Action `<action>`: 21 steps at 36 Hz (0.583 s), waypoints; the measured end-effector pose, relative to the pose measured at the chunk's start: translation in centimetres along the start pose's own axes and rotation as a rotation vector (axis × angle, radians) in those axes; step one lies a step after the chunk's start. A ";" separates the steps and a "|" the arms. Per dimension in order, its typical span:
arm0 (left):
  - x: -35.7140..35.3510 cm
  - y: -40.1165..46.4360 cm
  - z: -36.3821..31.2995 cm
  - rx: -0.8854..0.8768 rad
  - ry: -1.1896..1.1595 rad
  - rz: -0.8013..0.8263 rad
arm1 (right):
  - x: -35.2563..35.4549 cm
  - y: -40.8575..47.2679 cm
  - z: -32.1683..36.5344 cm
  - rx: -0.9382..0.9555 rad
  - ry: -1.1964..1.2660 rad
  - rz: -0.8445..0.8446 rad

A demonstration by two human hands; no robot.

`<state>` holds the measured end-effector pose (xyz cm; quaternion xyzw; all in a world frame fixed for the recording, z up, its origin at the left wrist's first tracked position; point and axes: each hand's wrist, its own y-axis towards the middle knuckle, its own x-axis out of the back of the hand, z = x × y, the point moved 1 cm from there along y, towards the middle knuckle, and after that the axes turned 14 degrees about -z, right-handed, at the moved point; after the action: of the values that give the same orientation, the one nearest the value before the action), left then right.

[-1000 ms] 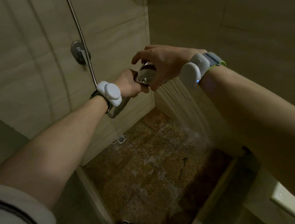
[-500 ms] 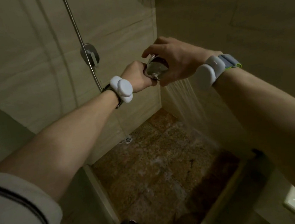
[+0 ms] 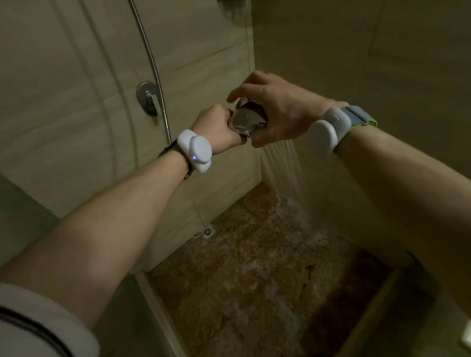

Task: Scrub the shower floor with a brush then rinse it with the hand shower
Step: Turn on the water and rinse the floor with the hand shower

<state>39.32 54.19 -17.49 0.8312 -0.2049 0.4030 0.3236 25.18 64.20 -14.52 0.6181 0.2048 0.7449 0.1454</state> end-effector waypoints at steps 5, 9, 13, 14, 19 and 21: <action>0.1 -0.1 0.3 -0.019 0.018 -0.001 | -0.4 -0.1 0.1 0.015 0.012 -0.013; 0.1 -0.3 0.6 -0.018 0.019 -0.008 | -0.4 -0.3 0.4 0.005 0.015 -0.015; 0.1 -0.6 0.8 -0.006 0.024 -0.015 | -0.6 -0.6 0.6 0.003 0.006 -0.006; 0.1 -0.6 0.8 -0.008 0.026 -0.016 | -0.6 -0.6 0.7 0.006 0.000 -0.006; -0.1 -1.0 0.9 0.000 0.028 -0.026 | -0.7 -0.8 1.0 0.025 -0.011 -0.017; -0.1 -1.0 0.8 0.004 0.016 -0.024 | -0.5 -0.9 1.0 0.028 -0.022 -0.020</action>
<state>40.28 54.36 -18.29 0.8310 -0.1914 0.4063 0.3283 26.26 64.86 -15.27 0.6261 0.2197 0.7336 0.1467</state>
